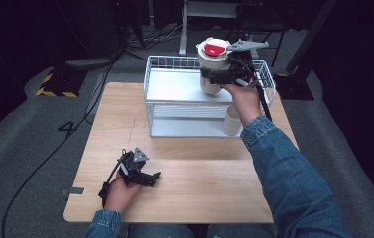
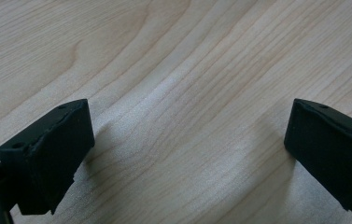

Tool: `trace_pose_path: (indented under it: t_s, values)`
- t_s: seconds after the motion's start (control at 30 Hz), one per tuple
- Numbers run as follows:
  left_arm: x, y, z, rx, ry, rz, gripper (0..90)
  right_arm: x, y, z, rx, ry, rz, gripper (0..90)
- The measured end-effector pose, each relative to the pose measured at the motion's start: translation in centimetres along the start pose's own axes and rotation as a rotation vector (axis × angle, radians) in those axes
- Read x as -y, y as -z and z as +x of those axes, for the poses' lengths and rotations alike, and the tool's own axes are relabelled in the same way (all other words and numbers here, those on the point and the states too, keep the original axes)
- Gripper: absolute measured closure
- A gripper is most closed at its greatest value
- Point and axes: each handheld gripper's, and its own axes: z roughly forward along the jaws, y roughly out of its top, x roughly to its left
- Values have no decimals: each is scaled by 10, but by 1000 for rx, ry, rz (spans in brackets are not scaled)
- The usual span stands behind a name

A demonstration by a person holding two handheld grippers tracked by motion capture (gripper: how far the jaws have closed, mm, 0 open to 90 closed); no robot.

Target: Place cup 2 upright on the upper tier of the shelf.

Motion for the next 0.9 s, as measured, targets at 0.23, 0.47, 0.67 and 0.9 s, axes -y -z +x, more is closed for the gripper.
trace_pose_path:
  t_s: [0.23,0.47,0.67,0.9]
  values:
    - [0,0,0,2,-1,4,21,2,-10,-13,28,-22,9,128]
    - [0,0,0,1,3,-2,20,5,-18,-27,42,-60,15,129]
    - [0,0,0,1,2,-2,20,10,-23,-32,48,-86,28,129]
    - [0,0,0,1,3,-3,20,16,-26,-39,40,-125,27,129]
